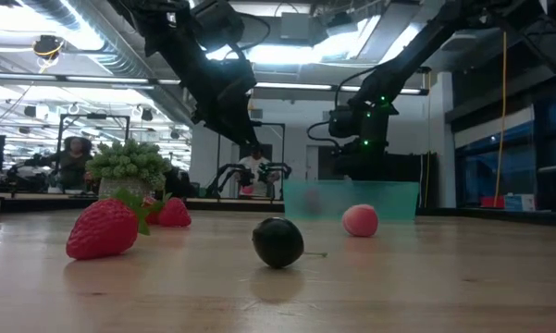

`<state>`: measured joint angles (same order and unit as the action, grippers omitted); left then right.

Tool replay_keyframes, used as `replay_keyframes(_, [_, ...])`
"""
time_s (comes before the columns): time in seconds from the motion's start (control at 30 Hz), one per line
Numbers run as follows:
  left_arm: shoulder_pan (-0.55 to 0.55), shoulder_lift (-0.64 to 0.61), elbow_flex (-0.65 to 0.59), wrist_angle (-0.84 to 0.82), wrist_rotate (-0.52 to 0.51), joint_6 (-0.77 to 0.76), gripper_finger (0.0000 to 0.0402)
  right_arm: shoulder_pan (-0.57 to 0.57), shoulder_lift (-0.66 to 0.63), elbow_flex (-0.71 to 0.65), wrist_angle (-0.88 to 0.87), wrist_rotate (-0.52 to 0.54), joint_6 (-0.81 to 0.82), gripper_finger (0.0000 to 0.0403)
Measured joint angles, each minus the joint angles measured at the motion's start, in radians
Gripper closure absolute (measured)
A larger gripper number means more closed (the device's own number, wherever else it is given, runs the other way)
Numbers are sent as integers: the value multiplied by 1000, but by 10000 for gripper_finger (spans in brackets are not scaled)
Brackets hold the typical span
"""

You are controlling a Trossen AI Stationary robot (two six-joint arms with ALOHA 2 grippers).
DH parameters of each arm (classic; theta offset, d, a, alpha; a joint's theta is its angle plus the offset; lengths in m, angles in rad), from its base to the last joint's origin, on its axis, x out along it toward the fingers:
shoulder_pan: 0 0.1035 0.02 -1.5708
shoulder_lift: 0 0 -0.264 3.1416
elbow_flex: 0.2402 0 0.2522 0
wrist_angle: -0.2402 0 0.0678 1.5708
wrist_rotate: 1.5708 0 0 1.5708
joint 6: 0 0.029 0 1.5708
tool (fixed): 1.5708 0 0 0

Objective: Pick and placing Produce into tupperware
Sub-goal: Put the peach into the blue bin

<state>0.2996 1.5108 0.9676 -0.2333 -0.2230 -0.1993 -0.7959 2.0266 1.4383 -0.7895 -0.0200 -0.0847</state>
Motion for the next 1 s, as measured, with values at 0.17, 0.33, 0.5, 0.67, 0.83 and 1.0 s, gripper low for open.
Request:
replay_keyframes(0.17, [0, 0, 0, 0, 0, 0, 225, 0, -7, 56, -80, 0, -1, 182])
replay_keyframes(0.33, [0, 0, 0, 0, 0, -1, 225, 0, -94, 102, -81, 0, 4, 188])
replay_keyframes(0.5, [0, 0, 0, 0, 0, -3, 225, 40, -235, 74, -105, 3, 51, 197])
replay_keyframes(0.67, [0, 0, 0, -2, 0, -2, 225, 147, -392, -6, -106, 0, 56, 202])
replay_keyframes(0.83, [2, 0, 0, 0, 0, 0, 225, 289, -529, -105, -77, 0, 82, 202])
replay_keyframes(1.0, [2, 0, 0, -1, 0, 0, 225, 433, -621, -219, 1, -1, 109, 201])
